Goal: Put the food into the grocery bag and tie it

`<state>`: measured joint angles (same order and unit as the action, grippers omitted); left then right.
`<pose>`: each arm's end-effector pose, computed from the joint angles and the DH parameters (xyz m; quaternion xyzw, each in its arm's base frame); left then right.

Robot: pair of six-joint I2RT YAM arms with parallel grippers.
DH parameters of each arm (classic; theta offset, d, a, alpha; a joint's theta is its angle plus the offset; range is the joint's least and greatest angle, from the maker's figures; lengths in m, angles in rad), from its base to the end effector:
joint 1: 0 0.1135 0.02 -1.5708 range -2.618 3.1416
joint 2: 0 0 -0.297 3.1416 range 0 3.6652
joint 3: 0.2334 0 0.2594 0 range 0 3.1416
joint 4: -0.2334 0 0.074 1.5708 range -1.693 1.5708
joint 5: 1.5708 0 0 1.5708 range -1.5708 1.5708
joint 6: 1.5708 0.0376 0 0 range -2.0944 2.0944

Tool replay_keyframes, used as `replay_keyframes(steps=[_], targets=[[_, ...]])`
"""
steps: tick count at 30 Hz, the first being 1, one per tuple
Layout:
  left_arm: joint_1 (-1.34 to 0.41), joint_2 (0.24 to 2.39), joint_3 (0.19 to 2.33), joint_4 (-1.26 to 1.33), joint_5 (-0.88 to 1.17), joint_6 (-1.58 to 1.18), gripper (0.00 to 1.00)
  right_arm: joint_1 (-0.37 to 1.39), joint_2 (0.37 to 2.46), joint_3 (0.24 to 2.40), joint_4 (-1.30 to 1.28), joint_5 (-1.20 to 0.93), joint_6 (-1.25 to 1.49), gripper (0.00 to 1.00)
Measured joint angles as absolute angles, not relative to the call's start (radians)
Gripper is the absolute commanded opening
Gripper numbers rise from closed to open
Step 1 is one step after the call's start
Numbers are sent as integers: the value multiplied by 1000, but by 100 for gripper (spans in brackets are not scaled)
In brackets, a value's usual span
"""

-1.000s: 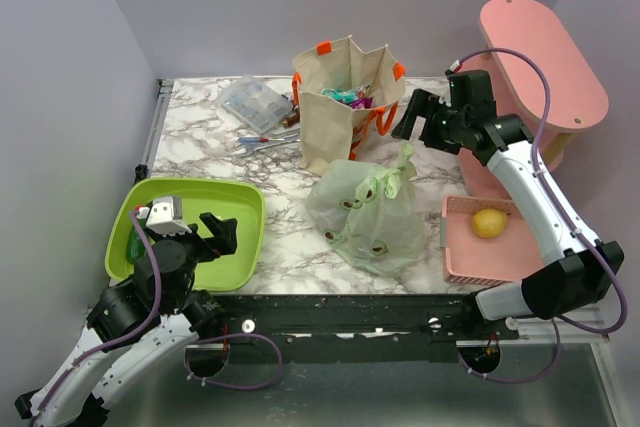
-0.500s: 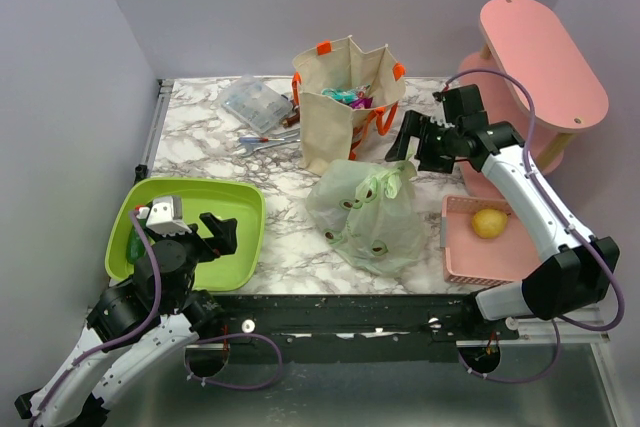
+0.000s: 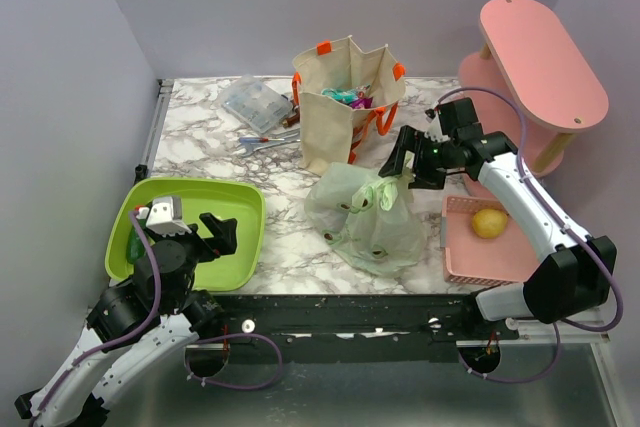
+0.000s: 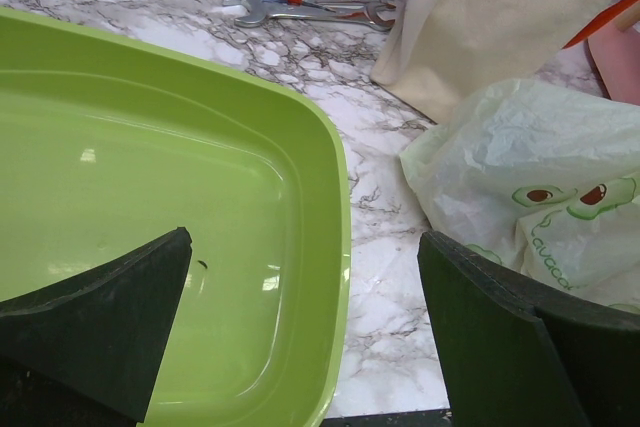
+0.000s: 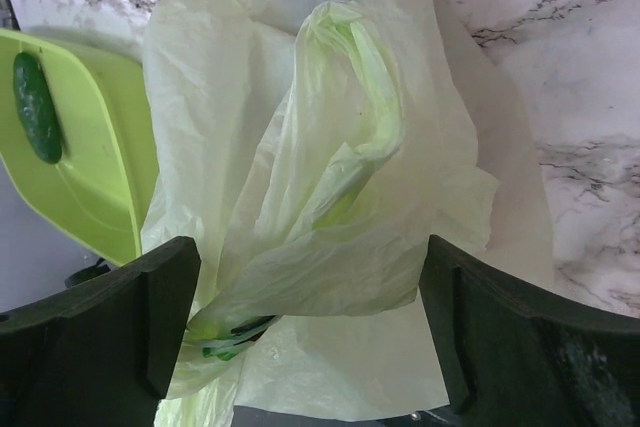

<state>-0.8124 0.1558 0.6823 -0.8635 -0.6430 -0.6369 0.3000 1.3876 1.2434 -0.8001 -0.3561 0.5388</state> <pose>0.0252 0.0062 0.3039 -0.1143 0.7869 -0.1708 0.5818 0.2716 0.0977 0.3401 0.0573 0.9361 0.2774 0.2084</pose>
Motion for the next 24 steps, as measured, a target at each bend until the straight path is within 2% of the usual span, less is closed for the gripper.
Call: replay_keyframes(steps=[6, 8, 14, 15, 20, 24], targets=[[-812, 149, 682, -863, -643, -637, 98, 300, 1388, 1240, -776, -400, 554, 57], [-812, 149, 682, -863, -643, -637, 98, 300, 1388, 1236, -763, -417, 558, 48], [-812, 149, 682, -863, -643, -637, 98, 300, 1387, 1225, -737, -458, 572, 30], [-812, 149, 682, -863, -643, -637, 98, 300, 1387, 1224, -733, -462, 575, 24], [-812, 149, 682, -863, -643, -637, 98, 300, 1386, 1223, -725, -479, 579, 3], [-812, 149, 682, -863, -643, -637, 98, 300, 1383, 1223, -724, -489, 583, 1]])
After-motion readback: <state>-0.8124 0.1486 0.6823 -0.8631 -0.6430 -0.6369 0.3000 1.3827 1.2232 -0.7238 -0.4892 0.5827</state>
